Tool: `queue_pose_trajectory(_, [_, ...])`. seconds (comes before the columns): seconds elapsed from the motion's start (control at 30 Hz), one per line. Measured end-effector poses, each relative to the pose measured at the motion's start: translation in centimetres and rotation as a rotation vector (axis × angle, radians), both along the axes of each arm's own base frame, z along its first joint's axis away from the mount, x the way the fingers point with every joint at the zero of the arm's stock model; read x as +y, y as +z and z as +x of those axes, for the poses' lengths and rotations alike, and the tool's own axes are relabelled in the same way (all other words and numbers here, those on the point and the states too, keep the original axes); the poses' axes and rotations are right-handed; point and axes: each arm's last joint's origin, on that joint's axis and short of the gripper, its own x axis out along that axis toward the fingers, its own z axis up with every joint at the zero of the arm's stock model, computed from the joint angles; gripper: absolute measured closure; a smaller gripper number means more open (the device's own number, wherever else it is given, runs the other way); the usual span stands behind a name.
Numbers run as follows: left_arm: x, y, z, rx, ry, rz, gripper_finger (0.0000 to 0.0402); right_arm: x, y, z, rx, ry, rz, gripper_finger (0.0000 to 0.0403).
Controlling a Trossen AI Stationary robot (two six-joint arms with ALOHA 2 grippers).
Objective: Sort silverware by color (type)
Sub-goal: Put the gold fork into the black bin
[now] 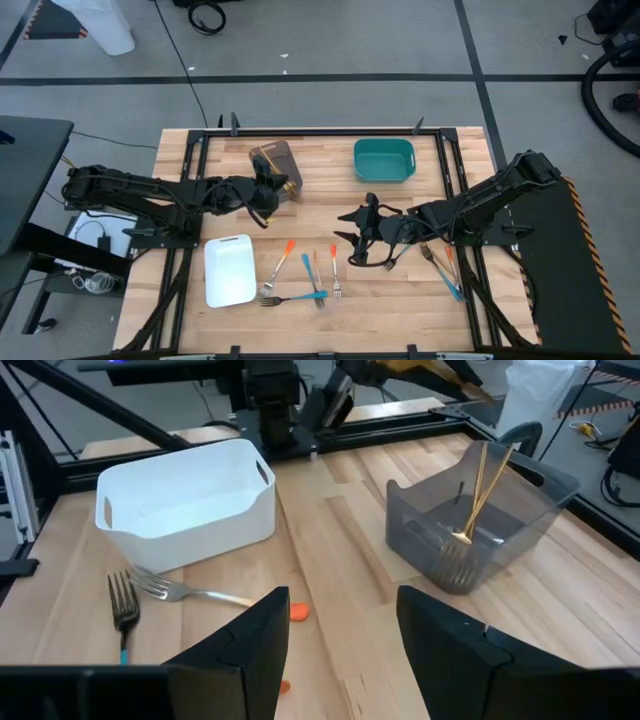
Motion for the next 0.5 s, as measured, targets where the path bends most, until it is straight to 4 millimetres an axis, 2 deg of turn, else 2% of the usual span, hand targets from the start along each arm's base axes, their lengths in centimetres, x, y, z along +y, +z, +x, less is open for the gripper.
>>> queue_pose_trajectory(0.3, [0.4,-0.2,-0.3,0.178,0.058,0.236,0.0369,0.1,0.0,0.0,0.0,0.002,-0.002,0.0205])
queue_pose_trajectory(0.5, [1.8,-1.0,-1.0,0.374,0.075,0.323,0.0369,0.1,0.0,0.0,-0.001,0.002,-0.001,0.0205])
